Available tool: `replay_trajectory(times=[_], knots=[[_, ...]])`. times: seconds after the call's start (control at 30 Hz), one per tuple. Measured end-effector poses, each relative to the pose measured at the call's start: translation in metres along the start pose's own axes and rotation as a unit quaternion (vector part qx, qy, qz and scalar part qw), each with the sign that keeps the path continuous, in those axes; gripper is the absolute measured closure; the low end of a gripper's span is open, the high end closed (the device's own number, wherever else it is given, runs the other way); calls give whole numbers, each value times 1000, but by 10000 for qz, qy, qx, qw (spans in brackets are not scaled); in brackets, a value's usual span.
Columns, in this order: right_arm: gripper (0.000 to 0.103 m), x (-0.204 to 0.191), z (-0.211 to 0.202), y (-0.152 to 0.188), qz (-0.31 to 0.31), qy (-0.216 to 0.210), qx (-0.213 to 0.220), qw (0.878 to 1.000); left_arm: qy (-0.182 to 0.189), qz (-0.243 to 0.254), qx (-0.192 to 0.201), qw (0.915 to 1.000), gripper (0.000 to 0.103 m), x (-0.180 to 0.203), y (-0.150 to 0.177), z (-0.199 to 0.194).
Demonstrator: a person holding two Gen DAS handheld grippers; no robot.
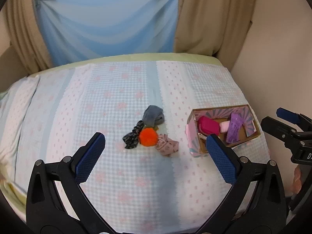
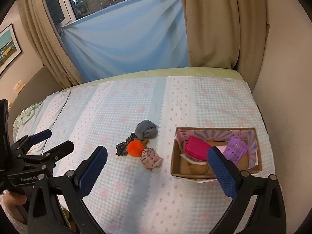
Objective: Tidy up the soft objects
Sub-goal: 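Withdraw both tools from the box toward the remaining pile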
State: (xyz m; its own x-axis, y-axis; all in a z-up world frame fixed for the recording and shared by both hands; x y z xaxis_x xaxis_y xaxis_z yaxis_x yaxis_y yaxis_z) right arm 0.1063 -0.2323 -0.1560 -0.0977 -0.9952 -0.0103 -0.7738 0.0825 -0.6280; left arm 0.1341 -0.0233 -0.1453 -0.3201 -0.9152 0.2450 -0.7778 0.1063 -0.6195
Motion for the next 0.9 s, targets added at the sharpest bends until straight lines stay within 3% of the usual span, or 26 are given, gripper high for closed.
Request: replay_trajectory(times=[0.2,0.5,0.8,0.9], knots=[[1,-34,37,16,12,123,-138,9998,453,247,-98,9986,0,-46,-8,28],[1,-82,114,62,-455,225,-301,9983,852,1018,-493,9899,0,-97,4,116],[2,-109,210,106,-774,306,-643,9945,1262,1631,-973,9737,1,-106,41,216],[7,-113,240,115,-715,354,-797,9936,1329,1886,-1088,9669,1,-104,53,248]])
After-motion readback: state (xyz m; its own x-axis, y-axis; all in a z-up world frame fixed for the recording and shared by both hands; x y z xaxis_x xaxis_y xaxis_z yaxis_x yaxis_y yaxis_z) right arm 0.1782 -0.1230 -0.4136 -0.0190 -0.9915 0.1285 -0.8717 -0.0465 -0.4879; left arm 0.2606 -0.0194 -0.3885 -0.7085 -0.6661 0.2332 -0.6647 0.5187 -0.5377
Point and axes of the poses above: each gripper's, at about its wrist camera, not at the fingertips, and z roughly the way its jaws point, x to its right, y to its underside, the point moved 1 cm from there along z, roughly the way its jaws point, and after that the axes turned 14 degrees about y, right-handed, at the moved point
